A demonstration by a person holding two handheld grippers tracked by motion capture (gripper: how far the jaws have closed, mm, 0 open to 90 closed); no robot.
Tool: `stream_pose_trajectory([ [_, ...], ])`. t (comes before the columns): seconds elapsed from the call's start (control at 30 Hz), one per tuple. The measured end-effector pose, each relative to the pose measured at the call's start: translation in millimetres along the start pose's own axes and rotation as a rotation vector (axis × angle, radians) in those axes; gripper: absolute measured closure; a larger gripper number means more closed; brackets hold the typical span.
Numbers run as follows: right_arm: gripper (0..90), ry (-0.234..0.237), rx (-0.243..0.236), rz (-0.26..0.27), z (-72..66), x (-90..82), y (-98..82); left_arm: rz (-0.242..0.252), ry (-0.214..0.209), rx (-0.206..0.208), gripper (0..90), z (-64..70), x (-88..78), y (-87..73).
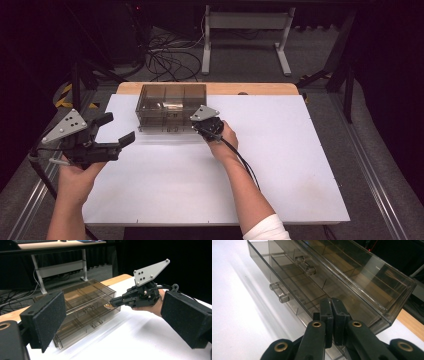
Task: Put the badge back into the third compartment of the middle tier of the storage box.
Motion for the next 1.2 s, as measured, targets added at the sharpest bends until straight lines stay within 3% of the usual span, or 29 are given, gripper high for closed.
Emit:
stream_pose_trajectory([
  [0.4, 88.8, 0.006, 0.019, -0.014, 0.2, 5.0, -4.3, -0.003, -0.003, -0.005, 7.0, -0.6, 1.3, -1.3],
  [0.8, 88.2, 0.031, 0.082, -0.022, 2.5, 7.2, -8.0, -0.01, -0.005, -0.006, 7.0, -1.5, 4.0, -3.1],
  [1.03, 81.7, 0.038, 0.107, -0.008, 4.3, 4.4, -6.5, -0.012, -0.007, -0.007, 7.0, -1.1, 5.2, -4.0],
  [1.2, 75.4, 0.048, 0.152, 0.022, 8.9, -4.7, -5.3, -0.014, -0.006, -0.009, 7.0, -1.3, 5.7, -4.5],
])
Point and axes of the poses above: each handheld gripper's, and its own axes: x roughly forward along the jaws, y roughly out of its top, z roughly to its right, the point moved 9 cm from there along x, roughly forward along the jaws, and after that the axes turned 9 degrees about -y, right-handed, at the moved point
